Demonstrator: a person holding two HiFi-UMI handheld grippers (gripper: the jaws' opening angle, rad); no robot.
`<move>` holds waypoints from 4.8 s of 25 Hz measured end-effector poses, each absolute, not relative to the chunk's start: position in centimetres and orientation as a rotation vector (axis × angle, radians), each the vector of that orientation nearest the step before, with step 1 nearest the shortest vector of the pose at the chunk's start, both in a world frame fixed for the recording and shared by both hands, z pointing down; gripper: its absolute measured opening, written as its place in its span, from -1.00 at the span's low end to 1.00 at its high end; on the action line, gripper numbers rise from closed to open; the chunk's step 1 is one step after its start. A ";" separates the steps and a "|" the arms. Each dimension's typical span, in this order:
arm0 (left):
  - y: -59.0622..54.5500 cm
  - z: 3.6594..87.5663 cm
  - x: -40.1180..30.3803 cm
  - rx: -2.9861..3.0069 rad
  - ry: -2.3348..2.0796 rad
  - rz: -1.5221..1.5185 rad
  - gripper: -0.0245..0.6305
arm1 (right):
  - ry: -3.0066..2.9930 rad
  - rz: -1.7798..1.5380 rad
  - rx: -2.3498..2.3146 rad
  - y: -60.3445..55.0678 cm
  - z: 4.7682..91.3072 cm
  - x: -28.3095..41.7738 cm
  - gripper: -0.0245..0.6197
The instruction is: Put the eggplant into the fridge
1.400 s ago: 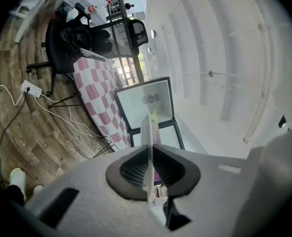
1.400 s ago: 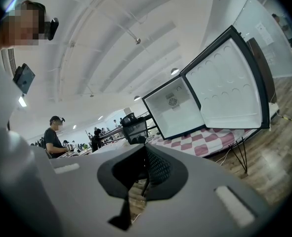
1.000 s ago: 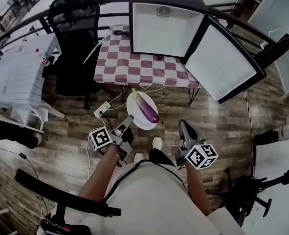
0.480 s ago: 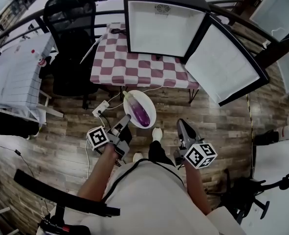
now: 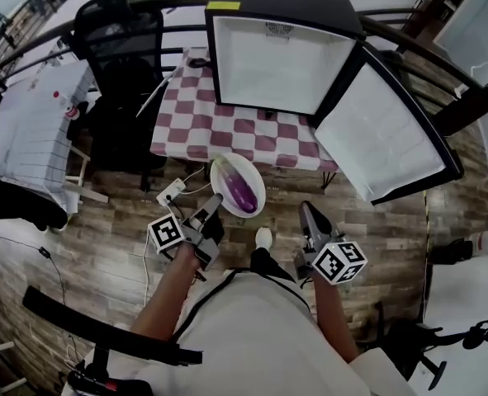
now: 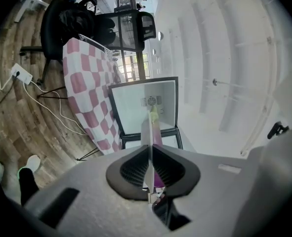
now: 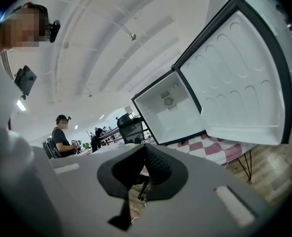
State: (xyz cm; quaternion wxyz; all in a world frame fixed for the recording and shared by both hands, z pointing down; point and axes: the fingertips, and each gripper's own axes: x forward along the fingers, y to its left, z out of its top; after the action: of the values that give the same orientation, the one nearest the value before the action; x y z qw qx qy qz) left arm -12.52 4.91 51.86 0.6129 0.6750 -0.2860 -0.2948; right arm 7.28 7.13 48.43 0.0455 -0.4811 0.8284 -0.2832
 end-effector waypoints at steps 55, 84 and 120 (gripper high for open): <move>-17.7 51.4 -5.9 1.564 -0.714 -0.733 -0.83 | 2.728 -0.902 -1.195 -16.3 48.5 9.2 -0.90; -32.8 58.3 -3.6 1.596 -0.500 -0.488 -0.83 | 2.567 -0.944 -1.541 -26.4 52.0 8.1 -0.90; -44.7 67.7 -3.2 1.555 -0.724 -0.550 -0.83 | 2.495 -1.048 -1.660 -26.9 54.1 6.9 -0.90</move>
State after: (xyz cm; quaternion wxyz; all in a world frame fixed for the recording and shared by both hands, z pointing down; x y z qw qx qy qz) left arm -3.22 -44.67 67.66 0.6211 0.6765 -0.3149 -0.2394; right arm 6.87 -26.88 54.15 -0.0167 -0.5228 0.7858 -0.3300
